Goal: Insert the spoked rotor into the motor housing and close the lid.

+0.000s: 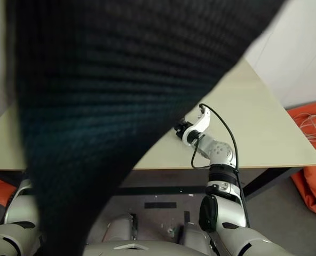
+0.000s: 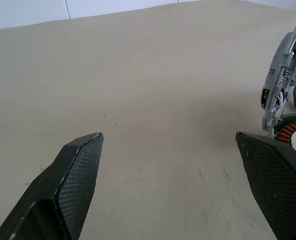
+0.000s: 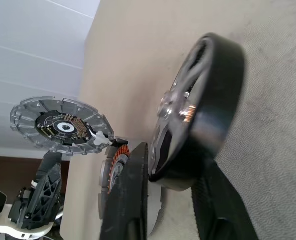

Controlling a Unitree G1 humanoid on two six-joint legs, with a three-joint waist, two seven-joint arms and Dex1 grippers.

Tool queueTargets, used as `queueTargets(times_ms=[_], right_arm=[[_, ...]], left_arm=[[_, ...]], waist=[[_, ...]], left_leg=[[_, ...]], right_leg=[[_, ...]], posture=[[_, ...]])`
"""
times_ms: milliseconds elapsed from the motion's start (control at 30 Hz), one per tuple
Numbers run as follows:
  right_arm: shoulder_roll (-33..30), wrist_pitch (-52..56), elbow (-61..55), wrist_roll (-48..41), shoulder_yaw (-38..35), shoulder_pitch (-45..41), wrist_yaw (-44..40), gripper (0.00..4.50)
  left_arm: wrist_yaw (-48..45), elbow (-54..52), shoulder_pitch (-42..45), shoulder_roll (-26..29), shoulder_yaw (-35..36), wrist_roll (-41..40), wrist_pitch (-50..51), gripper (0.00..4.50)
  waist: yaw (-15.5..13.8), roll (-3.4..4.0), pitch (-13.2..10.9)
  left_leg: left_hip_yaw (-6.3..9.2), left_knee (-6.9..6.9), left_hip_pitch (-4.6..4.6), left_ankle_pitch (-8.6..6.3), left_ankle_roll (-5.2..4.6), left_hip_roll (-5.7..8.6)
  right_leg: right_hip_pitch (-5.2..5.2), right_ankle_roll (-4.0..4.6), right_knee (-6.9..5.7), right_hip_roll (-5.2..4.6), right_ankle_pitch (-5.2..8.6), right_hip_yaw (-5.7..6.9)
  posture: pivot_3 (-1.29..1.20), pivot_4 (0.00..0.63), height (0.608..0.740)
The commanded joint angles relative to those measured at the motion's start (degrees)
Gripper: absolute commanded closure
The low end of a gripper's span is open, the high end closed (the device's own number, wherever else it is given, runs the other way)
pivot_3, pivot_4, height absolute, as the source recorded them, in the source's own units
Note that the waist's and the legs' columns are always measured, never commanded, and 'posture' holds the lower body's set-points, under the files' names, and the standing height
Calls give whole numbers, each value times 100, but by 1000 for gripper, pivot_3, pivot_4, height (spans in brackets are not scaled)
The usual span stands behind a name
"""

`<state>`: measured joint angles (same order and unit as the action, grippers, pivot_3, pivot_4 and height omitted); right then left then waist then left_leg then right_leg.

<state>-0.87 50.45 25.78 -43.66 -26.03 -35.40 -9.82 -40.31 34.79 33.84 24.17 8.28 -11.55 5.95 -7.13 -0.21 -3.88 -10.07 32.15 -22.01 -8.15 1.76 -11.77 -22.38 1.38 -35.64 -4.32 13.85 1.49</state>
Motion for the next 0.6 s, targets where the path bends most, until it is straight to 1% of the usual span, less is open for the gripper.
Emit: queueTargets(times_ms=[33,100,167,200,233,300,433,600], right_arm=[[-56,-126,-90,-27,-31,-108,34,3466],[-62,-161,-75,-28,-56,-110,57,3466],[-57,-169,-50,-56,-115,-116,129,3815],[-59,-167,-45,-78,-133,-119,153,4089],[-54,-172,-46,-118,-172,-130,190,4167],[-32,-160,-60,-275,-316,-170,267,4166],[84,65,-245,-1137,-935,-365,530,4166],[131,366,-657,-1731,-1122,-376,883,4166]], left_arm=[[27,-122,84,65,15,-1,-139,0],[30,-120,86,60,13,10,-146,0],[32,-119,87,58,11,17,-152,0],[32,-121,86,58,11,18,-152,0],[33,-121,87,58,10,20,-153,0],[32,-124,88,56,9,18,-145,0],[21,-129,96,53,8,10,-112,0],[-57,-129,135,24,19,-66,-13,0]], waist=[[-4,0,0],[-4,0,0],[-2,0,0],[-1,0,0],[-2,0,0],[-10,0,0],[-12,0,0],[6,0,0]], left_leg=[[0,0,-1,0,0,1],[0,0,-2,0,1,1],[0,0,-3,0,1,1],[0,-1,-1,0,1,0],[0,-1,0,0,1,0],[0,0,-1,1,1,1],[-1,0,-5,1,1,4],[-1,-5,-6,1,1,-1]], right_leg=[[0,0,0,0,0,0],[-2,0,0,-2,0,0],[-2,0,0,-1,0,0],[-1,0,0,-1,0,0],[0,0,0,-1,0,0],[0,0,-1,-1,0,0],[-3,0,-1,-5,0,0],[-11,0,-1,0,0,0]], posture=[[0,0,740],[0,0,740],[0,0,740],[0,0,740],[0,0,740],[0,0,740],[0,0,740],[0,0,740]])
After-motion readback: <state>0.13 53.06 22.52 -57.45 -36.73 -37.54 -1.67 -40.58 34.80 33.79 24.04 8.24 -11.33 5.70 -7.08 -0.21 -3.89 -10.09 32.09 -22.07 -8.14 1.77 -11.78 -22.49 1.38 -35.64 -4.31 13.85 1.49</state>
